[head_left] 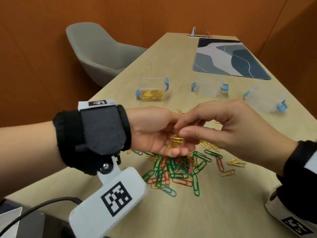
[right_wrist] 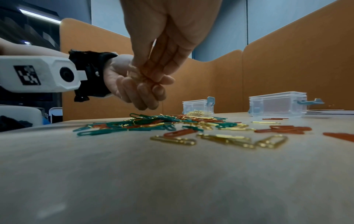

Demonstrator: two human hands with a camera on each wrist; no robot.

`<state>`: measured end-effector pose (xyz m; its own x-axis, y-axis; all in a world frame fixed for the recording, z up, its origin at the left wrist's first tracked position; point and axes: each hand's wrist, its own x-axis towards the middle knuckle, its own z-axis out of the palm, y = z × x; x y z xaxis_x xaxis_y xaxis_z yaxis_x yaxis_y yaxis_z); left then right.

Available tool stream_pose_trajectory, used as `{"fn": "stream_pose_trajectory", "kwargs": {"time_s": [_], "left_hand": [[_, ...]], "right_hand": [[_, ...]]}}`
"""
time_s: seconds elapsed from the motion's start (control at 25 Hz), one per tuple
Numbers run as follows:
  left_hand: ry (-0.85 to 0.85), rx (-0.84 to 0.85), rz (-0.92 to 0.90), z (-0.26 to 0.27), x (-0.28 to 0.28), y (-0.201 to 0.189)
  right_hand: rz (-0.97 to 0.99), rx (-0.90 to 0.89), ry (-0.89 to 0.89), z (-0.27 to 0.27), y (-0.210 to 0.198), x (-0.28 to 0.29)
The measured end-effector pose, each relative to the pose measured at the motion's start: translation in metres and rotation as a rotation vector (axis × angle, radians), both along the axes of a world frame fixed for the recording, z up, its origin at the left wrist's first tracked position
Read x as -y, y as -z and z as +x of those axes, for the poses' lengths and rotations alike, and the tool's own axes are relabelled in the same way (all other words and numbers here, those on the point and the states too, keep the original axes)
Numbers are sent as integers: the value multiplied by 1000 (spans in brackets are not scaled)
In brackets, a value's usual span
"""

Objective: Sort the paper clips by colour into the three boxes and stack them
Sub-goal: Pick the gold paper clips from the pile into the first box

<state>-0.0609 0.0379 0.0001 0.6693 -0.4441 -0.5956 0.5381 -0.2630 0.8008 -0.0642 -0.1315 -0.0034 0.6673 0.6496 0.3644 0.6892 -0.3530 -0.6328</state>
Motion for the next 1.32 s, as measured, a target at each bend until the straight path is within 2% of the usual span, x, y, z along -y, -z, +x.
{"fn": "stream_pose_trajectory", "kwargs": {"time_s": [0.08,0.12,0.24,0.28,0.36,0.48,0.6,0.68,0.8,0.92,1.16,1.32], "left_hand": [[-4,19,56,3,4,-2],[-3,116,157,6,5,-2],[184,717,677,11,6,1],[277,884,760,11,8,2],[435,1018,782,11,13,2],[449,1050,870,14,12,4],[335,1096,931,18,3,5],[313,1103,899,20,0,4],[413,1061,831,22,0,5],[457,1087,809,20,-3,8],[398,1077,788,12,-21,8],[405,1026,725,22,-22,6]], "right_hand": [[-115,39,176,6,2,6],[-209,41,289,9,4,11],[-441,-59,471,16,8,22],[-486,-99,473,16,8,23],[-543,-170,427,12,5,20],[-579,-227,321,7,2,15],[-504,-181,397,11,2,16],[-503,-176,413,12,2,16],[-632,-193,319,11,5,14],[-627,-204,293,8,2,14],[-568,-170,329,8,2,19],[-643,-224,259,6,1,18]]}}
